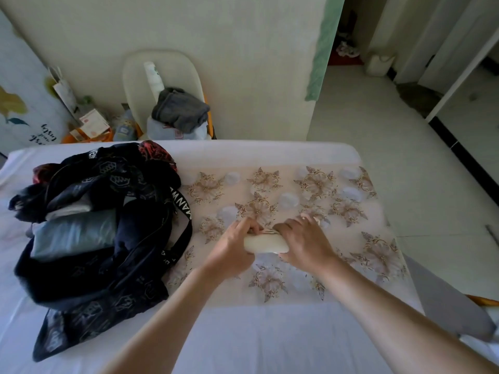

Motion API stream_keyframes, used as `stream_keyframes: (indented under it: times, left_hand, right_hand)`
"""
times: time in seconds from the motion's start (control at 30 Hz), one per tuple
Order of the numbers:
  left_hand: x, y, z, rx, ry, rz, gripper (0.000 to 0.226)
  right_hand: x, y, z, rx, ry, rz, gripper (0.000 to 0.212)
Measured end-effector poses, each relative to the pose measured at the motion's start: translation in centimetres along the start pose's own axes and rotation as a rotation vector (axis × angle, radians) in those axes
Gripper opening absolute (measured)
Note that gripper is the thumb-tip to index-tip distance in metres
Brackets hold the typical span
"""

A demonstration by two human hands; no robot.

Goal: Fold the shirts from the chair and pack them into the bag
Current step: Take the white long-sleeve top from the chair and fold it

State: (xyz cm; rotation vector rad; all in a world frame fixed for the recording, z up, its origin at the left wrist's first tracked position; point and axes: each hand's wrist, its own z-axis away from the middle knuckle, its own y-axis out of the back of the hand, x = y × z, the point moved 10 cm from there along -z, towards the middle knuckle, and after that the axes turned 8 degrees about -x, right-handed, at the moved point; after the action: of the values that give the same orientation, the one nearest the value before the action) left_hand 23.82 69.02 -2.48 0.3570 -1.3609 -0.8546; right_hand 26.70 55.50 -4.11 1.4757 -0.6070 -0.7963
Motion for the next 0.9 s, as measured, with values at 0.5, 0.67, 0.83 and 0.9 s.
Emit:
stream_keyframes:
  times: [0.5,0.67,0.83,0.9]
  left_hand:
    - [-0.2,-6.3,0.0,0.006,-0.063,-0.463,0.03]
    - [-1.8,-10.1,1.6,-0.013,-0.184,-0.64,0.064]
    - [-5.1,-11.8,4.9,-0.055,-0.141,-0.72,0.106]
    - [-5.5,-11.7,5.1,-0.065,-0.132,-0.755,0.115]
  right_hand:
    - [-0.7,-5.5,5.8,-0.065,-0.112,-0.053,0.053]
    - [-0.6,-9.4,8.1,-0.197,-0.14,-0.059,0.071]
    - [-0.9,-9.8,9.0,-0.205,-0.036,-0.009,0.105]
    - [-0.2,-10.1,9.2,-0.178,0.008,-0.004,0.11]
